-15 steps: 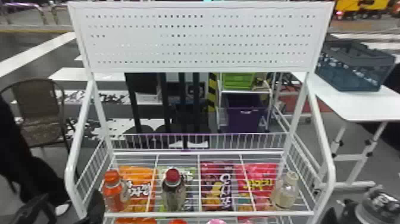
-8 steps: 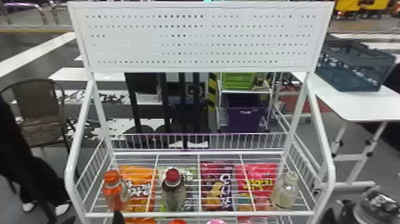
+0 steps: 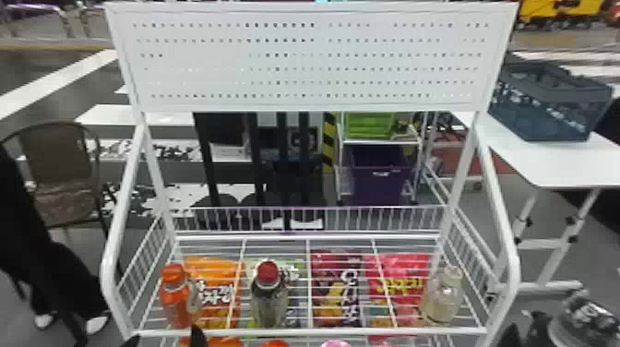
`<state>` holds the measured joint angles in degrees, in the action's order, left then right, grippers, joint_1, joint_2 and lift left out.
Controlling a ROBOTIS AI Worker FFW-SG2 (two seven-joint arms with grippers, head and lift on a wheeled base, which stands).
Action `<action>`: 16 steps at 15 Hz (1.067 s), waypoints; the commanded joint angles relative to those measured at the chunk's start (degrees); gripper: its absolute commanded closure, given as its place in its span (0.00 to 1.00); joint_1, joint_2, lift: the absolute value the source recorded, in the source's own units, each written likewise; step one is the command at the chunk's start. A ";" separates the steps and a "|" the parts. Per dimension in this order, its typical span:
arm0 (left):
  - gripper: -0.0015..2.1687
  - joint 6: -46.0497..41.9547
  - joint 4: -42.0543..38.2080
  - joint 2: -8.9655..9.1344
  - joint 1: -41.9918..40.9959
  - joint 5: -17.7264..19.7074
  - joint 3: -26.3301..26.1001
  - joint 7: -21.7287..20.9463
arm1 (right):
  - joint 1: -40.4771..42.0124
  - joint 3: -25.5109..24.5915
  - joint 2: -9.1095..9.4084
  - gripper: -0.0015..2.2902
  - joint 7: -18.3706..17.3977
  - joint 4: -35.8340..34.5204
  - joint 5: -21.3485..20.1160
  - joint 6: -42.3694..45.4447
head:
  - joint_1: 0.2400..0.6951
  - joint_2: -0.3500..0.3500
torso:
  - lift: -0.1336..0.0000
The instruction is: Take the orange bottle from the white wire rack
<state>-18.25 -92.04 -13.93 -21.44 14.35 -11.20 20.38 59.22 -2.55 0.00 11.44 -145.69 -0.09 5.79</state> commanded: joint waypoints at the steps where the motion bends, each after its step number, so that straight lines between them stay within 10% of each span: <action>1: 0.04 -5.17 7.31 0.39 5.00 0.33 -0.05 -1.66 | 0.28 -0.09 0.05 0.49 -0.01 -0.04 0.00 0.23 | 0.57 0.50 | 1.00; 11: 0.07 -5.17 16.54 -0.14 15.11 2.35 0.04 -7.28 | 0.90 -0.79 0.05 0.49 -0.01 -0.39 0.09 0.40 | 0.57 0.50 | 1.00; 13: 0.39 -5.17 17.42 -0.22 15.73 2.62 0.04 -8.34 | 0.90 -0.88 0.05 0.49 -0.01 -0.48 0.09 0.40 | 0.57 0.50 | 1.00; 15: 0.97 -5.17 16.45 -0.22 15.55 2.88 0.04 -7.46 | 0.90 -0.88 0.05 0.49 -0.01 -0.48 0.09 0.40 | 0.57 0.50 | 1.00; 16: 0.99 -4.46 14.87 -0.40 14.85 2.71 0.04 -7.28 | 0.81 -0.88 0.05 0.49 -0.01 -0.48 0.09 0.40 | 0.57 0.50 | 1.00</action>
<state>-23.29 -75.52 -14.15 -5.91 17.12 -11.16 12.97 60.12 -3.44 0.00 11.42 -146.16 0.00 6.19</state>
